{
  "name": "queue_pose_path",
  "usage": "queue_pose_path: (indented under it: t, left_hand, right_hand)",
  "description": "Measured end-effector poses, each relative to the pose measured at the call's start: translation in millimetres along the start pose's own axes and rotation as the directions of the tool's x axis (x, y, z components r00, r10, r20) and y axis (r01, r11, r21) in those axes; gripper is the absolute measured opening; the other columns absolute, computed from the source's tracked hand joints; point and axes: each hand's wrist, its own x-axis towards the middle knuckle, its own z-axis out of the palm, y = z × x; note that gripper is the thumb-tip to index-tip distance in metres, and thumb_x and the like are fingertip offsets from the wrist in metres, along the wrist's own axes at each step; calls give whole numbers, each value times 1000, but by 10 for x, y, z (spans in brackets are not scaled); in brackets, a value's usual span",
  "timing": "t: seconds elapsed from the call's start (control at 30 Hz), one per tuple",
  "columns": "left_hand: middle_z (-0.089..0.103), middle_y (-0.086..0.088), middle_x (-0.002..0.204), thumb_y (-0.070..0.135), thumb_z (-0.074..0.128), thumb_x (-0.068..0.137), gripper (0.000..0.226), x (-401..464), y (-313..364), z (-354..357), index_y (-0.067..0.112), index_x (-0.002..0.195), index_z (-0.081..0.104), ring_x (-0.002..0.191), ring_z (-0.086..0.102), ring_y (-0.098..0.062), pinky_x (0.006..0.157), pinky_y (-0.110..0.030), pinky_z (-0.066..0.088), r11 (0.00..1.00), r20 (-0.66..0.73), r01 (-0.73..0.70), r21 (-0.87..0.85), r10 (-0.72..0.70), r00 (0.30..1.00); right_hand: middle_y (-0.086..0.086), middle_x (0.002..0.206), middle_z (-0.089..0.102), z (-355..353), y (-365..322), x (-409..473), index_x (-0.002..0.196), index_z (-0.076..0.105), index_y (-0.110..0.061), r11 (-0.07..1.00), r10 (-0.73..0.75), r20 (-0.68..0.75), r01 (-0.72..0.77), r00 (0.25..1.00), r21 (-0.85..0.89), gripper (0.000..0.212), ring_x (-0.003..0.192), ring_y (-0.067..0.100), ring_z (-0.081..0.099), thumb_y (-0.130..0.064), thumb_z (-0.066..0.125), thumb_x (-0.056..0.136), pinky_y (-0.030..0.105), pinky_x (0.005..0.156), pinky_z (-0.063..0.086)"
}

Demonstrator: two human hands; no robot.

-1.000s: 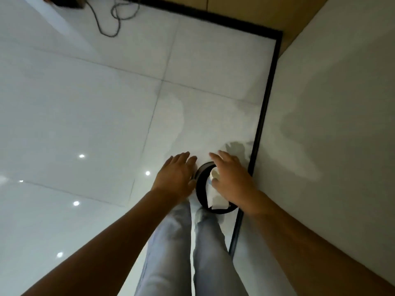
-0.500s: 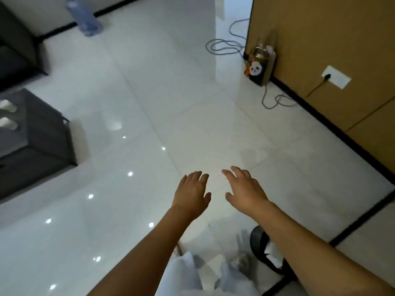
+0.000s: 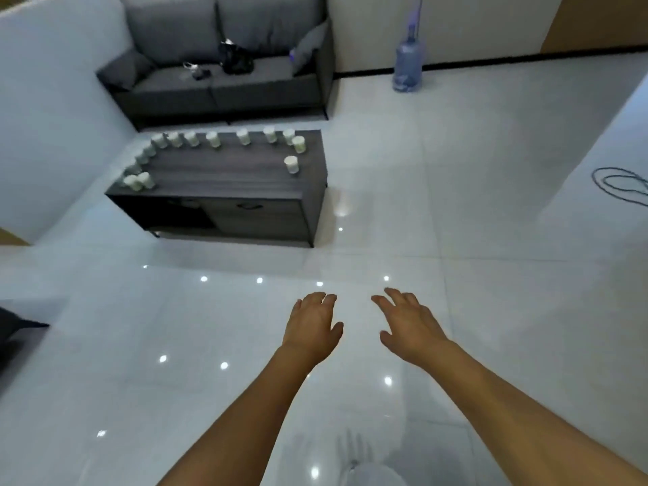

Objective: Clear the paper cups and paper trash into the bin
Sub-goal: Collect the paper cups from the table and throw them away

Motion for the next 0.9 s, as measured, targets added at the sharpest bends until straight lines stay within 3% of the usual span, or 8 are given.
queue_pose_path:
  t: [0.17, 0.37, 0.9]
  left_hand:
    - [38, -3, 146, 34, 47, 96, 55, 87, -1171, -371, 15, 145, 32, 137, 31, -19, 116, -31, 20, 982, -49, 177, -67, -180, 982]
    - [38, -3, 146, 35, 48, 95, 55, 340, -2171, -635, 15, 144, 33, 135, 34, -20, 115, -31, 22, 932, -79, 330, -152, -344, 936]
    - [42, -3, 143, 35, 49, 95, 54, 2021, -4725, -1877, 14, 143, 36, 131, 39, -20, 110, -27, 29, 772, -115, 563, -295, -614, 781]
  right_hand:
    - [1, 159, 14, -99, -1050, 834, 151, 20, -27, 983, -176, 41, 178, 983, -48, 68, 142, 25, 21, -25, 54, 92, 36, 111, 30]
    - [2, 158, 17, -173, -1865, 1866, 150, 21, -26, 950, -286, 110, 297, 952, -98, 68, 140, 25, 24, -24, 55, 90, 38, 109, 34]
    - [3, 155, 22, -796, -4078, 5071, 150, 19, -24, 834, -513, 199, 540, 835, -113, 69, 137, 25, 28, -23, 56, 91, 40, 107, 37]
